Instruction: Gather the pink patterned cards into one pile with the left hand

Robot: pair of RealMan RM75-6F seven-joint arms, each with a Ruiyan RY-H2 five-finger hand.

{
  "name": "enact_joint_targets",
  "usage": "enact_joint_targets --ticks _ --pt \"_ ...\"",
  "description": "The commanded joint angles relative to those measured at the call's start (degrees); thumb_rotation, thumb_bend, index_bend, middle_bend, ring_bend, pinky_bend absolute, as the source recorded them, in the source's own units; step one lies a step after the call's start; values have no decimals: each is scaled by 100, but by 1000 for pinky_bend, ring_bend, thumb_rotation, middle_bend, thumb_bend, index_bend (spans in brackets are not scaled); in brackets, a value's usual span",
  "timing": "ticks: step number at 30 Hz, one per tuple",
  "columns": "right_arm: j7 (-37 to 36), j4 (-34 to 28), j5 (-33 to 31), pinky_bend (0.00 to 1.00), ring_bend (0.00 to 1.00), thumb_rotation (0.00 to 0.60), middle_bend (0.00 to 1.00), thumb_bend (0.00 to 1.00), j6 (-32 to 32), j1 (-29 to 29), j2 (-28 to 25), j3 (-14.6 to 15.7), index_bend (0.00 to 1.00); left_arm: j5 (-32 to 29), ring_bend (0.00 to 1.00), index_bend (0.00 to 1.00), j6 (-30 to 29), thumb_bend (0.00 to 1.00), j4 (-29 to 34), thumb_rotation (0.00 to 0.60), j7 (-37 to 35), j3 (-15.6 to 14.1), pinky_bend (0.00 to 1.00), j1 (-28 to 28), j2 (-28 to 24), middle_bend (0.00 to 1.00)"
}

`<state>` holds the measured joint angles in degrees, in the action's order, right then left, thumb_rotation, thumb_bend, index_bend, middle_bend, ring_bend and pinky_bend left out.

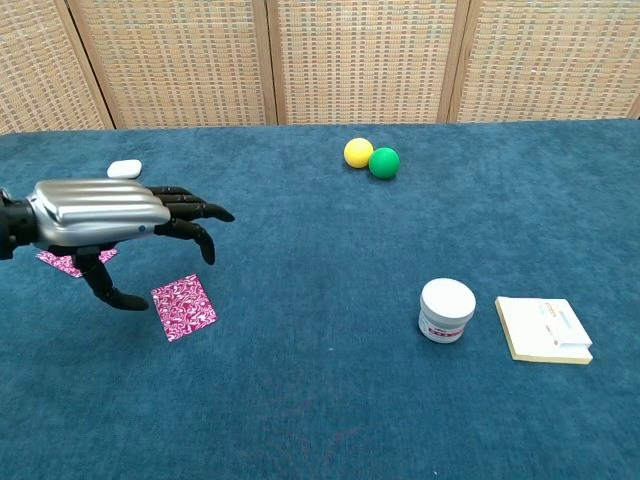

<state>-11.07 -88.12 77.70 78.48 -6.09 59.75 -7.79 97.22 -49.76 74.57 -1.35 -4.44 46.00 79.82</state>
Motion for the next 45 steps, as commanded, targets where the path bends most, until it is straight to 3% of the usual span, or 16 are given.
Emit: enact_joint_targets --ticks 1,15,45 --pt "15 -3 -4 0 0 600 0 0 -2 -2 3 1 0 24 0 257 -63 250 -318 600 40 -53 0 -50 246 0" --pt "-9 8 -42 0 0 600 0 0 -19 -5 0 -15 0 55 0 257 -84 249 -997 600 -116 -213 0 -84 716 0" --pt "-57 32 -74 0 0 600 0 0 -40 -8 -8 -33 0 -219 0 290 298 250 -1100 600 126 -196 0 83 878 0"
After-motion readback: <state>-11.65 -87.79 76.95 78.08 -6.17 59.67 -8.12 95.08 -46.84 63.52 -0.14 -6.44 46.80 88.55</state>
